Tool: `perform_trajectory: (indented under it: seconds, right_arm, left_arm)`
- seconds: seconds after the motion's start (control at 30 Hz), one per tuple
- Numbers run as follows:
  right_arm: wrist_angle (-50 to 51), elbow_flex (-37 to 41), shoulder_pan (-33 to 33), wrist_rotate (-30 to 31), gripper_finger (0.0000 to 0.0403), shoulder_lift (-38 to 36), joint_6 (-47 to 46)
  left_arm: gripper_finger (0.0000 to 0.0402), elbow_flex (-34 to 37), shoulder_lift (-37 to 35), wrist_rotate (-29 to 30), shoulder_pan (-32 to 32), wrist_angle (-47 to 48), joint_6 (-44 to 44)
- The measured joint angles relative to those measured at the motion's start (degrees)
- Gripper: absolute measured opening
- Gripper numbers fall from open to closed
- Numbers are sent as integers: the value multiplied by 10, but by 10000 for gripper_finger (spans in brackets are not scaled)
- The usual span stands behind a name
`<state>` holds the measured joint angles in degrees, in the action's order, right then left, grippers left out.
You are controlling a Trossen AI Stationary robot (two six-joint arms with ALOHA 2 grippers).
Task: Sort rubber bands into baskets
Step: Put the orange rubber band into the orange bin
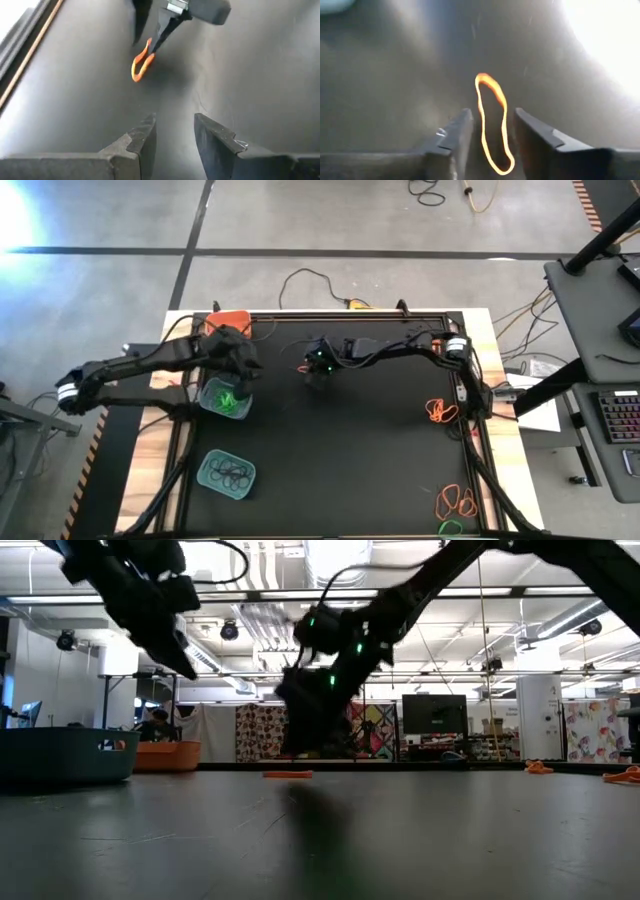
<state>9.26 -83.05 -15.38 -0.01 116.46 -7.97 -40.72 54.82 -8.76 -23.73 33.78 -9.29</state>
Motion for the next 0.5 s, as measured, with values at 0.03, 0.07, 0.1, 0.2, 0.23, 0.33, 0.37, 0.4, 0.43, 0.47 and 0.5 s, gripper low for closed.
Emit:
perform_trajectory:
  seconds: [0.03,0.07,0.1,0.2,0.23,0.33,0.37,0.4,0.43,0.47,0.5]
  right_arm:
    - [1,0,0,0,156,-12,0]
    - [6,0,0,0,167,-24,0]
    - [15,0,0,0,177,-36,0]
    - [58,0,0,1,201,-74,3]
    - [73,0,1,2,208,-87,0]
    - [121,-1,5,18,226,-129,-34]
    - [139,-1,6,24,232,-140,-40]
    - [157,-1,7,27,237,-149,-47]
    - [174,-1,9,32,243,-156,-52]
    - [188,-1,10,36,249,-163,-57]
    - [198,-1,12,41,254,-169,-61]
  left_arm:
    - [115,7,9,-10,-8,-26,-14]
    - [115,15,20,-17,-16,-50,-28]
    - [115,20,33,-24,-23,-72,-40]
    - [115,27,78,-46,-39,-144,-57]
    - [115,28,93,-55,-41,-164,-59]
    - [118,29,138,-57,-41,-219,-59]
    - [122,29,154,-58,-41,-235,-57]
    - [127,27,170,-58,-41,-247,-55]
    - [134,22,187,-58,-41,-248,-52]
    - [143,14,204,-59,-39,-248,-47]
    - [153,8,220,-65,-37,-249,-39]
